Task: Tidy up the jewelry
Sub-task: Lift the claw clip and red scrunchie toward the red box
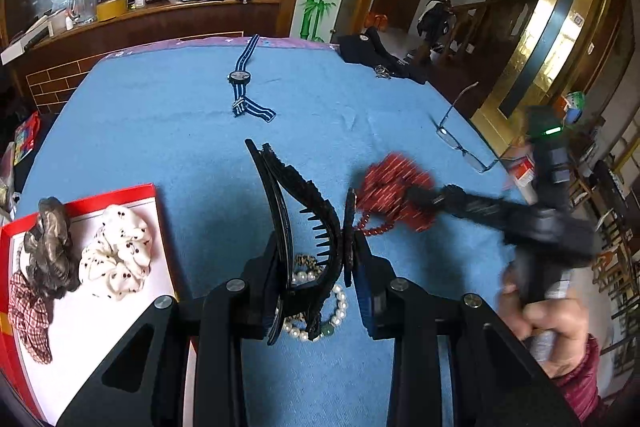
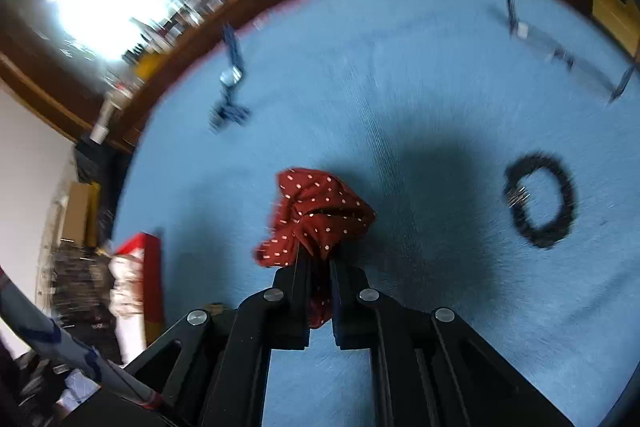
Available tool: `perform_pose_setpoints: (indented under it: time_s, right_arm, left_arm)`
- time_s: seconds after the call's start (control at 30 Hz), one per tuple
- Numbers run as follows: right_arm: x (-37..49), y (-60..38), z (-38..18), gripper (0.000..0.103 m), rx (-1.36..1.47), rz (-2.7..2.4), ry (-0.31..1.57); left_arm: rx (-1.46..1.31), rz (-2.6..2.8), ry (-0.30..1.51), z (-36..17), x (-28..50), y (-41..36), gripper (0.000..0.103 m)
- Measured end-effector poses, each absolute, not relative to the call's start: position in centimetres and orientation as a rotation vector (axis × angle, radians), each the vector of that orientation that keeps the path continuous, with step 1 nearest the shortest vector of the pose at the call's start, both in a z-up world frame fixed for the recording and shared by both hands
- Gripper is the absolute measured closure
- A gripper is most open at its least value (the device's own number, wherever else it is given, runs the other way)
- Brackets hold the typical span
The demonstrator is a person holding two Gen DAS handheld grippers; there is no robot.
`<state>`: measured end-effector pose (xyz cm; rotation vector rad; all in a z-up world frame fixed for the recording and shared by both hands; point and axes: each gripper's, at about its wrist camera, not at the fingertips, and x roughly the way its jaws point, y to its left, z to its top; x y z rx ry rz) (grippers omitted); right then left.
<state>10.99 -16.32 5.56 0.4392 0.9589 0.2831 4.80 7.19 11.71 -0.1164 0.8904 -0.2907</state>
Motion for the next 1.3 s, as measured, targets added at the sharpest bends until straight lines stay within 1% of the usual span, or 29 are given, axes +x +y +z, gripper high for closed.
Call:
perform_pose_setpoints:
  time_s: [0.13, 0.27, 0.53, 0.77, 1.03, 1.3]
  right_arm:
    - [7.4, -17.7, 10.5, 0.095, 0.419, 0.296, 0.835]
    - [4.3, -18.4, 12.6, 0.095, 0.391, 0.298, 0.774]
    - [0.3, -17.6, 9.8, 0.095, 0.327, 0.302, 0.835]
    - [-3.0, -16.7, 9.1, 0.095, 0.252, 0.305, 0.825]
    - [-3.3, -15.6, 8.9, 0.095, 0.243, 0.311, 0.835]
    - [-3.3, -13.8, 9.1, 0.095, 0.218, 0.327, 0.837]
  left_arm:
    - [-0.122, -0.307, 0.873, 12.2, 3.7, 7.3, 0.072]
    - [-0.129, -0.312, 0.862, 12.4, 2.4, 7.2, 0.072]
    - [-0.099, -0.291, 0.887, 11.1, -0.6, 6.4, 0.072]
    - [-0.023, -0.246, 0.864, 9.9, -3.4, 5.5, 0.072]
    - [0.083, -0.174, 0.806, 9.3, -5.0, 5.2, 0.072]
    - [0.118, -0.122, 0.756, 9.5, -5.7, 6.1, 0.072]
